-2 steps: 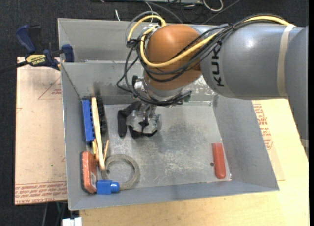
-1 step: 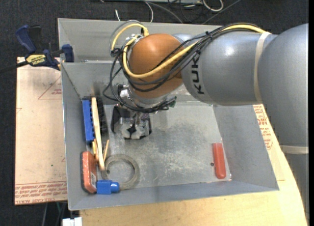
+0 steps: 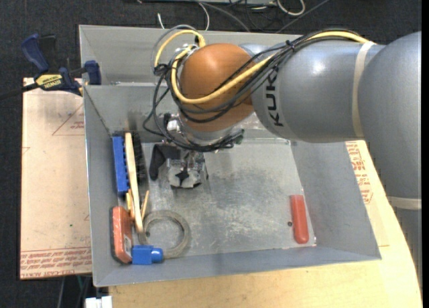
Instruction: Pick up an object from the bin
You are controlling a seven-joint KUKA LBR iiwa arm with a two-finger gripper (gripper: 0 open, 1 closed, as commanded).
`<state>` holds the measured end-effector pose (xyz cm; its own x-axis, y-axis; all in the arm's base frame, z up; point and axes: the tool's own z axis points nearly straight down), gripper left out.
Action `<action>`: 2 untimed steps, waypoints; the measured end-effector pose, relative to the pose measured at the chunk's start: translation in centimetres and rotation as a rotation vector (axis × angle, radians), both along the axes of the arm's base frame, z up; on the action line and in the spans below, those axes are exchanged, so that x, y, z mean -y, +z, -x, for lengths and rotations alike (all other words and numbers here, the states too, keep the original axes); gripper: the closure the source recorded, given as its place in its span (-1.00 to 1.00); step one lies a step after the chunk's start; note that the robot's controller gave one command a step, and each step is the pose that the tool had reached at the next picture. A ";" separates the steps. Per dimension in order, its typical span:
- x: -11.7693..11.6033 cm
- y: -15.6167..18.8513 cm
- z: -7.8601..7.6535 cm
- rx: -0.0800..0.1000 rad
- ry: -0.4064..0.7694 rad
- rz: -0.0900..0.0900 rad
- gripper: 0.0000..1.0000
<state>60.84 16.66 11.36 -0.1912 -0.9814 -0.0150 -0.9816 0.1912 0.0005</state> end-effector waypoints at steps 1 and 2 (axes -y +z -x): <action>-1.3 3.3 -0.6 -0.002 -0.020 -0.004 1.00; -0.3 6.7 -0.4 -0.001 -0.027 -0.003 1.00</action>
Offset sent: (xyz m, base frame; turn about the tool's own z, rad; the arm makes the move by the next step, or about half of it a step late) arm 0.0035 0.0015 0.0684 0.0233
